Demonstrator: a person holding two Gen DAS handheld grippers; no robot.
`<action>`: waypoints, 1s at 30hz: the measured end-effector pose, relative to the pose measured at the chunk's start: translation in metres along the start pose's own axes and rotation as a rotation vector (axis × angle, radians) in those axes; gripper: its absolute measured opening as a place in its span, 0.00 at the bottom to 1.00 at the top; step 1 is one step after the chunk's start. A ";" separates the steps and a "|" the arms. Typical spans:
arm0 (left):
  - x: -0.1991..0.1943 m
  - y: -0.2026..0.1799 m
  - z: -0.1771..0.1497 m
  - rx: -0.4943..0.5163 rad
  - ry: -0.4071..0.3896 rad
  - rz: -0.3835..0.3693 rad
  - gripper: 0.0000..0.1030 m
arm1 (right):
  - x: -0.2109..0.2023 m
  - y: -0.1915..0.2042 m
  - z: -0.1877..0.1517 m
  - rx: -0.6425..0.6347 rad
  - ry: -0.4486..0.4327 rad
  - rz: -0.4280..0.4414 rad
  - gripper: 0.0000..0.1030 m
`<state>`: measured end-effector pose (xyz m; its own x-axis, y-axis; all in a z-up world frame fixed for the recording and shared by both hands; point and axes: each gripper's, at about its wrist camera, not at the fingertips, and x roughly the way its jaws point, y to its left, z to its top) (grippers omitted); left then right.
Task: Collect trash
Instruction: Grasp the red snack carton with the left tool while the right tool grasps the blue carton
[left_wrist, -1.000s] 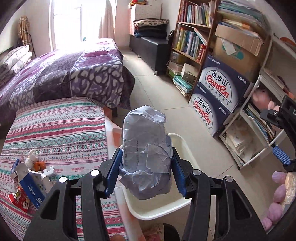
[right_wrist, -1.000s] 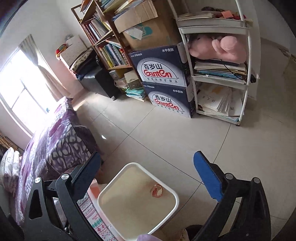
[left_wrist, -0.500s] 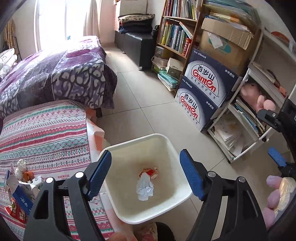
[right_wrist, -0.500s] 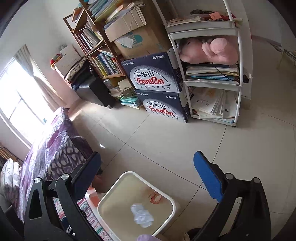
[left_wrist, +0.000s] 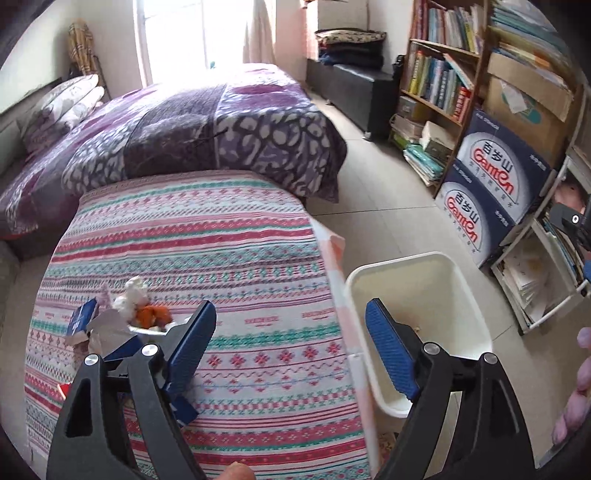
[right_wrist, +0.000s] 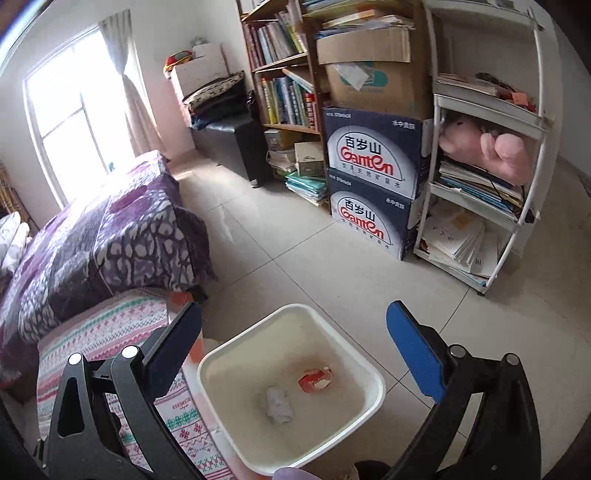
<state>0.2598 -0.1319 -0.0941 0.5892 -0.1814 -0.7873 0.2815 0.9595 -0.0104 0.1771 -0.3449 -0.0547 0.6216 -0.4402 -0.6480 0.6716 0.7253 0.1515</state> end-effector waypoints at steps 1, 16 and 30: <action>0.004 0.012 -0.003 -0.021 0.027 0.041 0.79 | 0.001 0.008 -0.003 -0.016 0.009 0.007 0.93; 0.015 0.177 -0.044 -0.045 0.334 0.215 0.79 | -0.006 0.141 -0.073 -0.372 0.164 0.181 0.93; 0.082 0.228 -0.103 0.069 0.604 0.097 0.78 | -0.007 0.226 -0.150 -0.748 0.382 0.446 0.93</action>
<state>0.2947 0.0946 -0.2249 0.0872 0.0795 -0.9930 0.3082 0.9457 0.1028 0.2644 -0.0987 -0.1276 0.4950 0.0659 -0.8664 -0.1107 0.9938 0.0123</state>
